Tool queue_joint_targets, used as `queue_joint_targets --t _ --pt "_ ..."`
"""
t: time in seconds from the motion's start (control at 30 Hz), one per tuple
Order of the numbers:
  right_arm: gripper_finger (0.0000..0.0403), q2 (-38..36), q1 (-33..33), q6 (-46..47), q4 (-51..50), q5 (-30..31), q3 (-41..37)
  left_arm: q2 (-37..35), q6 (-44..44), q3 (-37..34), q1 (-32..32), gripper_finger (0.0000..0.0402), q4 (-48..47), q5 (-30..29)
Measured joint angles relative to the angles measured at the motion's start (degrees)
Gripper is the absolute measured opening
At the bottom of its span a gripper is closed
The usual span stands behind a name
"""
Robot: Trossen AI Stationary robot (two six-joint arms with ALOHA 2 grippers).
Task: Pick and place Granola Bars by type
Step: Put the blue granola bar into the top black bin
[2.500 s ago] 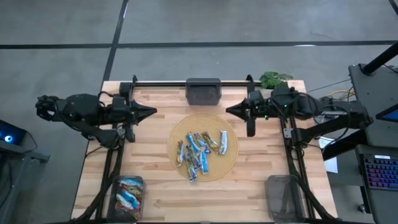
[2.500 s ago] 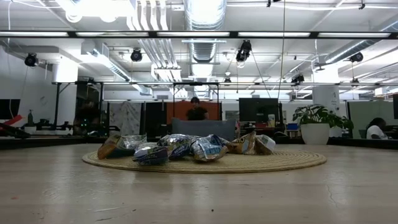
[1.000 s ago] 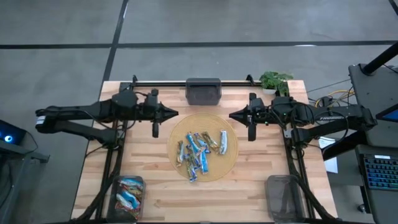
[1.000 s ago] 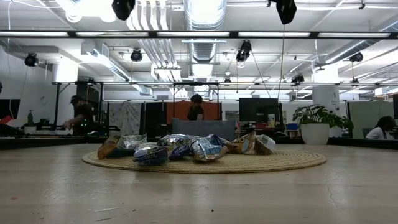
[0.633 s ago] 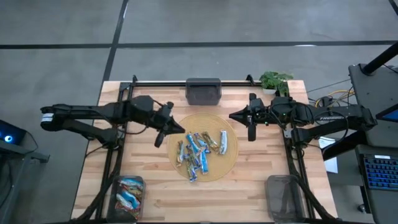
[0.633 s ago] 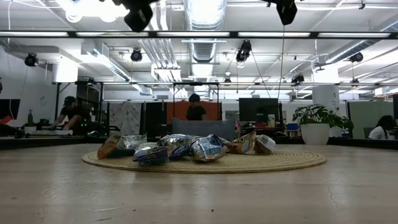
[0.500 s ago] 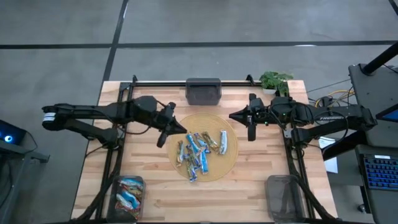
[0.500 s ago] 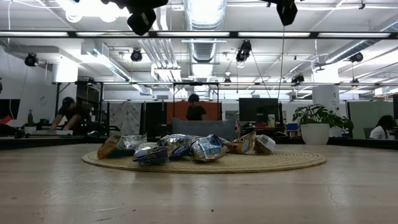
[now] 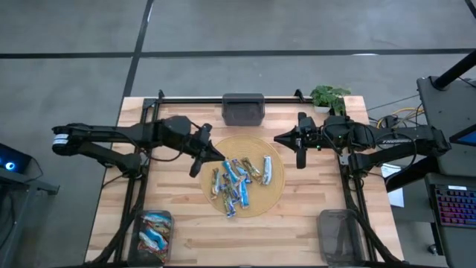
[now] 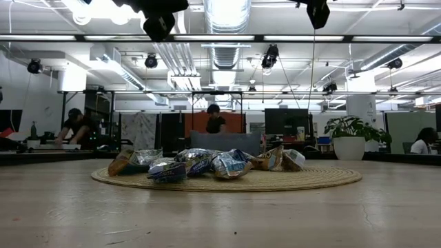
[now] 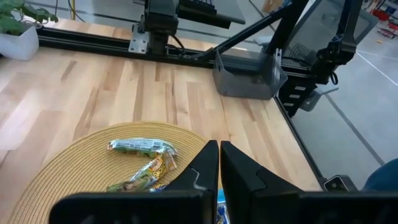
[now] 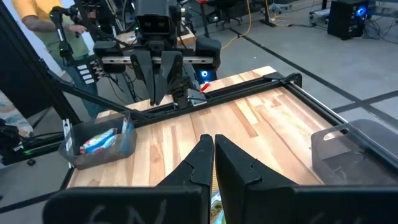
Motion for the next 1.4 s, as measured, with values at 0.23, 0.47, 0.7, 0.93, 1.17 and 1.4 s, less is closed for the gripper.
queue_joint_targets --t 0.23,0.47,0.7,0.93,1.17,1.4 --pt "0.0009 0.0 0.0 0.0 -0.2 0.0 0.0 -0.2 0.0 0.0 0.0 0.0 -0.3 -0.2" --pt "0.0009 0.0 0.0 0.1 -1.1 0.0 0.0 -0.2 -1.2 1.1 0.0 0.0022 -2.6 -0.1" --pt "0.0009 0.0 0.0 0.1 -1.3 0.0 0.0 0.4 1.5 7.3 -0.2 0.0109 -13.0 -0.6" --pt "0.0009 0.0 0.0 0.7 -1.3 0.0 0.0 5.5 4.2 14.6 -2.4 0.0176 -24.7 -0.5" --pt "0.0009 0.0 0.0 1.2 -1.4 0.0 0.0 14.7 16.1 24.5 -10.4 0.019 -37.7 -1.8" --pt "0.0009 0.0 0.0 3.1 -1.8 0.0 0.0 23.0 33.8 29.6 -18.2 0.019 -47.5 -13.5"
